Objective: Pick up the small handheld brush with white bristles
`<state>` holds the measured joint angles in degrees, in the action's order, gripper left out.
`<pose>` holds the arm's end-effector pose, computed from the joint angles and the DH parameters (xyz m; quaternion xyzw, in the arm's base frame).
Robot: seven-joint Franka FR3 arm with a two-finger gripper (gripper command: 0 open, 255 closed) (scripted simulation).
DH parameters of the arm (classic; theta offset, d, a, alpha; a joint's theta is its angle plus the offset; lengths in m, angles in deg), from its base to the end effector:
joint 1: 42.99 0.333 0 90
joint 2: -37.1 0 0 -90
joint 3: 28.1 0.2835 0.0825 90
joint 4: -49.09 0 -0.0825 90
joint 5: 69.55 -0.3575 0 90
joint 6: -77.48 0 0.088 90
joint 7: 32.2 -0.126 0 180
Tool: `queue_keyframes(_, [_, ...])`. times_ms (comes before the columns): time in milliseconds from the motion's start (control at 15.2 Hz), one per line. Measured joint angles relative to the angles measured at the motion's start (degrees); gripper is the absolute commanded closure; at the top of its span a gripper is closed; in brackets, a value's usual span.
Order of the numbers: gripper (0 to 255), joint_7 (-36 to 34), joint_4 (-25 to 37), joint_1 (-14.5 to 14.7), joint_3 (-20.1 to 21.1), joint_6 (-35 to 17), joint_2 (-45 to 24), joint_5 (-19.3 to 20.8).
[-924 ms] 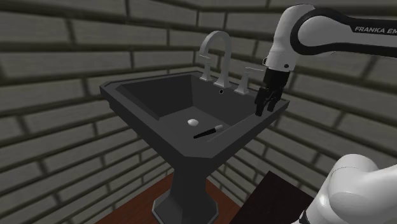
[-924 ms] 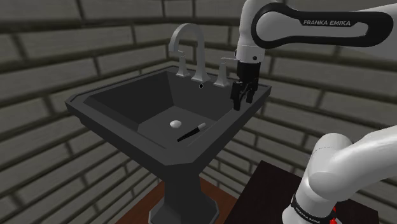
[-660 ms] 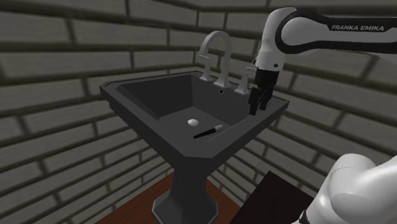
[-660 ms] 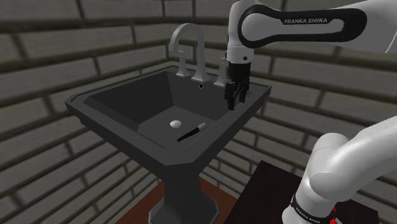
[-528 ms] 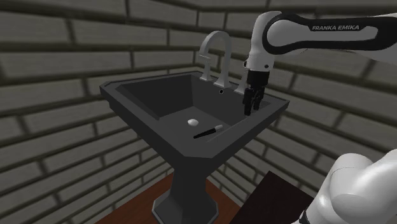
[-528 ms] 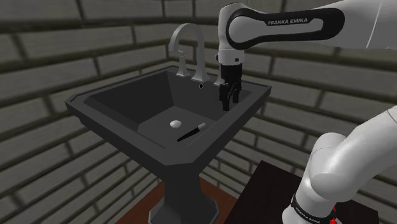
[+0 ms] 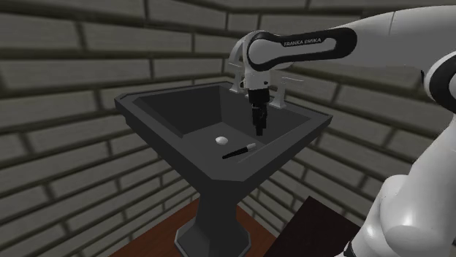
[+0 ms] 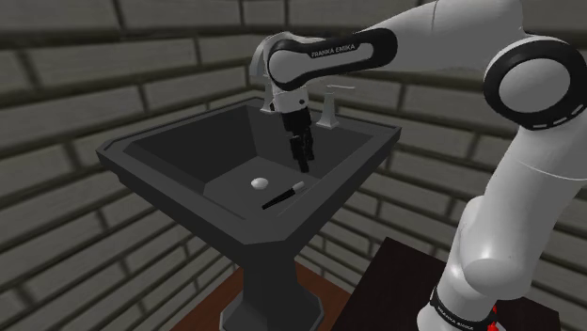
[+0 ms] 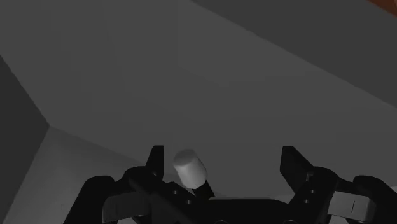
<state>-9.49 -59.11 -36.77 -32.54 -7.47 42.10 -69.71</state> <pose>0.4683 0.0141 0.4740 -0.9647 -0.2100 0.1552 0.0335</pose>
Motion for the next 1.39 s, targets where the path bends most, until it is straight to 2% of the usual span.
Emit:
queue_keyframes(264, [0,7.2,10.4,1.6,1.5,3.0,-12.6,1.1])
queue_keyframes(594, [0,14.9,21.6,3.5,3.9,7.6,-24.8,3.4])
queue_keyframes(858, [0,15.7,21.8,3.8,4.2,6.3,-27.0,3.8])
queue_keyframes(1122, [0,15.6,19.3,3.8,4.3,3.4,-27.4,3.8])
queue_keyframes(1188, [255,15.6,19.1,3.8,4.3,3.2,-27.5,3.8])
queue_keyframes(1386, [255,15.6,19.0,3.8,4.2,3.0,-27.5,3.8])
